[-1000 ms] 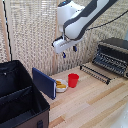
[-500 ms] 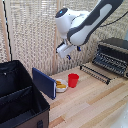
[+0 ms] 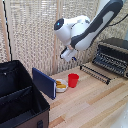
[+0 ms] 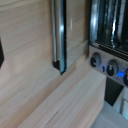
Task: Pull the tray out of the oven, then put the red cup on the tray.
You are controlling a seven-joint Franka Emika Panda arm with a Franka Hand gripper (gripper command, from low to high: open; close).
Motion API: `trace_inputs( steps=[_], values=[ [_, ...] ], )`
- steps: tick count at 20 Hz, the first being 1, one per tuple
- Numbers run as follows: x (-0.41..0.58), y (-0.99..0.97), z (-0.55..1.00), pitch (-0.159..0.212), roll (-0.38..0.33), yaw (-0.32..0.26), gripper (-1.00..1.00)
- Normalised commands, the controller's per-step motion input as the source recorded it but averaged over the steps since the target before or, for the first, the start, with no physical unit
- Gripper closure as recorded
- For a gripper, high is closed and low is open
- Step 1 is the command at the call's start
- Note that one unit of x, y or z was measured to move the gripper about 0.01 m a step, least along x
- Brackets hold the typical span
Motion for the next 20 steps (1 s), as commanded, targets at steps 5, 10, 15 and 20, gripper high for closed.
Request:
trace_inputs(
  steps=[5, 10, 15, 20],
  values=[
    [0.016, -0.53, 0.0, -0.009, -0.202, 0.129, -1.0],
    [0.028, -0.61, 0.0, 0.0, -0.158, 0.12, -1.0],
    [0.075, -0.59, -0.04, 0.0, -0.148, 0.097, -1.0],
    [0.071, -0.53, -0.08, 0.0, -0.177, 0.079, -1.0]
  ],
)
